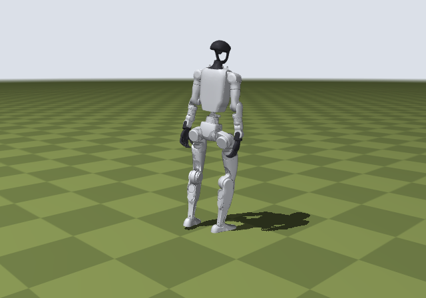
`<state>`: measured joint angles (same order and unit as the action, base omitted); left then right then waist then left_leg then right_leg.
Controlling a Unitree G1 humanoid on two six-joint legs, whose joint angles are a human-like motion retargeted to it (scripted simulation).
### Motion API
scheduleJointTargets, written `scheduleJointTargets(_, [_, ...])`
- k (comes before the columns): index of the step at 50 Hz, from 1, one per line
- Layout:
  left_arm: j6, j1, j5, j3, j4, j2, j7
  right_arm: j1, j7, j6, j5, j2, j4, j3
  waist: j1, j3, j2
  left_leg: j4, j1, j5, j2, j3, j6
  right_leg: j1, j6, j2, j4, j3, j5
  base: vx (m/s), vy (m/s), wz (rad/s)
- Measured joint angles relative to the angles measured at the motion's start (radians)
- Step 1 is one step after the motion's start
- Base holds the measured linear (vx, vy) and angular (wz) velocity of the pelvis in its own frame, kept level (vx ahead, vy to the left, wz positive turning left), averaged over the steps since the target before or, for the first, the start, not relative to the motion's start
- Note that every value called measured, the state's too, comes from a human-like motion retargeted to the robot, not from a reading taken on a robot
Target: In place motions
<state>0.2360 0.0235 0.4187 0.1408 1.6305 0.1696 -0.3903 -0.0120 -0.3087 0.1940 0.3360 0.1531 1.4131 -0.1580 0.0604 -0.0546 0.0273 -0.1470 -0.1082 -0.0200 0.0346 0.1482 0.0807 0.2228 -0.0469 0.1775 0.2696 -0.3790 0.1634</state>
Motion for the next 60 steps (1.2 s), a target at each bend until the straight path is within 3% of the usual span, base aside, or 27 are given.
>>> scheduleJointTargets(2, [-0.020, 0.002, -0.023, -0.005, 0.005, -0.031, 0.018, -0.001, -0.017, 0.003, -0.007, 0.001, -0.001, -0.017, -0.065, -0.010, 0.015, -0.009, -0.006, 0.006, -0.004, 0.022, 0.002, -0.002, -0.003, 0.008, 0.003, 0.003, 0.010, 0.07, -0.13, 0.46])
scheduleJointTargets(5, [-0.064, -0.018, -0.051, -0.009, 0.002, -0.057, 0.030, -0.003, -0.021, -0.003, -0.021, -0.003, 0.000, -0.016, -0.053, -0.017, 0.016, -0.022, -0.007, 0.014, 0.000, -0.003, 0.013, -0.047, 0.009, 0.006, -0.041, -0.062, 0.003, 0.08, -0.11, 0.94])
scheduleJointTargets(10, [-0.082, -0.040, -0.044, -0.015, 0.015, -0.091, 0.108, 0.001, -0.014, -0.003, -0.025, 0.000, 0.020, -0.017, -0.017, -0.057, -0.005, 0.008, 0.015, -0.009, -0.021, 0.157, 0.027, -0.084, 0.007, -0.015, -0.116, -0.116, -0.013, 0.06, -0.04, 0.71])
scheduleJointTargets(15, [-0.090, -0.044, -0.054, -0.022, 0.030, -0.099, 0.117, -0.003, -0.009, 0.002, -0.021, 0.005, 0.056, -0.012, 0.002, -0.075, -0.040, 0.050, 0.029, -0.008, -0.046, 0.129, -0.023, -0.149, -0.004, -0.083, -0.253, -0.177, -0.063, 0.04, -0.01, 0.21])
scheduleJointTargets(20, [-0.074, -0.037, -0.024, -0.016, 0.016, -0.085, 0.085, -0.006, 0.013, 0.008, -0.047, 0.010, 0.161, -0.015, -0.006, -0.111, -0.039, 0.084, 0.034, 0.012, -0.035, 0.139, -0.032, -0.118, -0.001, -0.067, -0.233, -0.163, -0.065, 0.09, 0.03, 0.01])
scheduleJointTargets(25, [-0.089, -0.018, -0.096, -0.023, 0.007, -0.083, 0.092, -0.014, 0.045, 0.016, -0.054, 0.006, 0.196, -0.009, -0.001, -0.078, -0.034, 0.087, 0.066, 0.021, -0.031, 0.146, -0.025, -0.152, 0.011, -0.079, -0.243, -0.178, -0.069, 0.00, 0.00, -0.06])
scheduleJointTargets(40, [-0.090, -0.021, -0.060, -0.023, -0.006, -0.084, 0.068, -0.031, 0.059, 0.013, -0.030, 0.009, 0.186, -0.001, 0.043, -0.097, -0.062, 0.085, 0.085, 0.027, -0.039, 0.158, -0.013, -0.150, 0.017, -0.097, -0.244, -0.139, -0.089, 0.02, 0.01, -0.09])
scheduleJointTargets(60, [-0.114, -0.022, -0.070, -0.017, -0.019, -0.093, 0.077, -0.021, 0.035, 0.011, -0.011, 0.013, 0.156, 0.011, 0.043, -0.075, -0.070, 0.082, 0.081, 0.085, -0.056, 0.185, -0.057, -0.136, 0.036, -0.099, -0.237, -0.127, -0.114, -0.03, -0.01, 0.01])
